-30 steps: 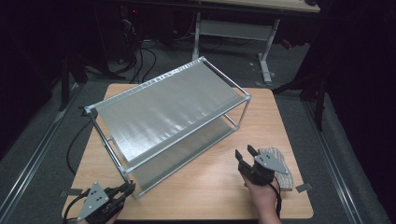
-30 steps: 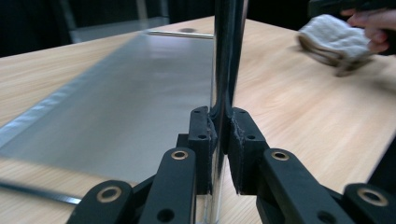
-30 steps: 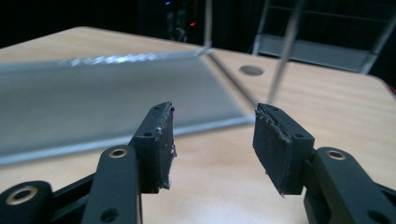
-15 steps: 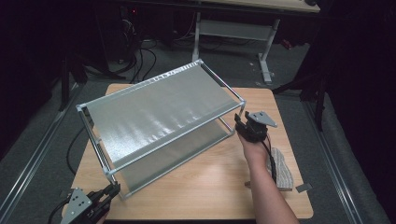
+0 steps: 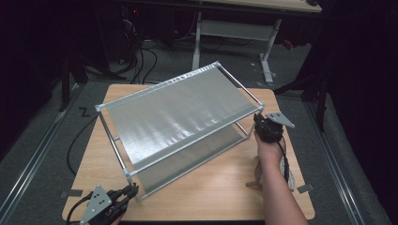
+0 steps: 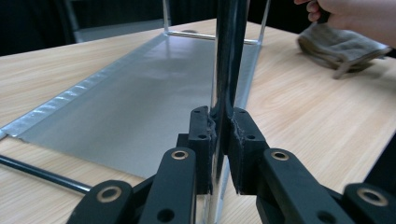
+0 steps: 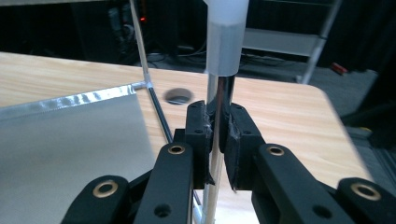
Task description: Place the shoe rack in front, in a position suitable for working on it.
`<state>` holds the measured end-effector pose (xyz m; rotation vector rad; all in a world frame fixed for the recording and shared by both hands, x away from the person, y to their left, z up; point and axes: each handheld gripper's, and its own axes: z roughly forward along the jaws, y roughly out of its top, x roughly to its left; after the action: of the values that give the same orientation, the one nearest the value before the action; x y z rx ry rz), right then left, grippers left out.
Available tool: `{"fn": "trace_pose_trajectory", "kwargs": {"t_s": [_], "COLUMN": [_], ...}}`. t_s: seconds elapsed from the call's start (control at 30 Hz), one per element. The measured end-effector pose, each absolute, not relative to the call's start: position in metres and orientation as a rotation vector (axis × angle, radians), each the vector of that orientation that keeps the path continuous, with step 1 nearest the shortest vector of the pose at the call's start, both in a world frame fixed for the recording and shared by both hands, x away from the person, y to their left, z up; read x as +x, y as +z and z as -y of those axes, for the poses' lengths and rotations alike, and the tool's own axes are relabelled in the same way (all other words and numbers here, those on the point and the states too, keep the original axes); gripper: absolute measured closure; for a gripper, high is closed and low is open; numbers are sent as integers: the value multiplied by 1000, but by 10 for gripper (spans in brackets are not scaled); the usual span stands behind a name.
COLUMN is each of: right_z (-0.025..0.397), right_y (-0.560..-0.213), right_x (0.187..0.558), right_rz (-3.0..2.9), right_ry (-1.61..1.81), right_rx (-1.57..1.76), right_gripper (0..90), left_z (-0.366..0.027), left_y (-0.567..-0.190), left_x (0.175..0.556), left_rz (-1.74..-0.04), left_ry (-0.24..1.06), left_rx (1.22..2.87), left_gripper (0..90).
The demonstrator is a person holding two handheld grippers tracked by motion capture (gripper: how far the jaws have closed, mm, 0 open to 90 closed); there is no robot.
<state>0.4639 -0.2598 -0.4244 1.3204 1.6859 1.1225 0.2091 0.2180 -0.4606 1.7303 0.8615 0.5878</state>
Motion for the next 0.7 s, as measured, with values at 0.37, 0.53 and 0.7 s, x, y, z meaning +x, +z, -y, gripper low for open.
{"fn": "trace_pose_trajectory", "kwargs": {"t_s": [0.37,0.53,0.7], "right_z": [313,326,331], "right_y": [-422,-418,-426], "right_x": [440,415,383], "right_rz": [-1655,-1637,-1632], "right_ry": [1084,1101,1119], "right_rx": [1343,1314,1300], "right_gripper": [725,647,608], "left_z": [-187,-173,-155], "left_y": [-462,-462,-461], "left_x": [222,237,250], "left_rz": [-798,-722,-679], "left_ry": [523,513,484], "left_rx": [1736,1766,1786], "left_gripper": [799,802,803]}}
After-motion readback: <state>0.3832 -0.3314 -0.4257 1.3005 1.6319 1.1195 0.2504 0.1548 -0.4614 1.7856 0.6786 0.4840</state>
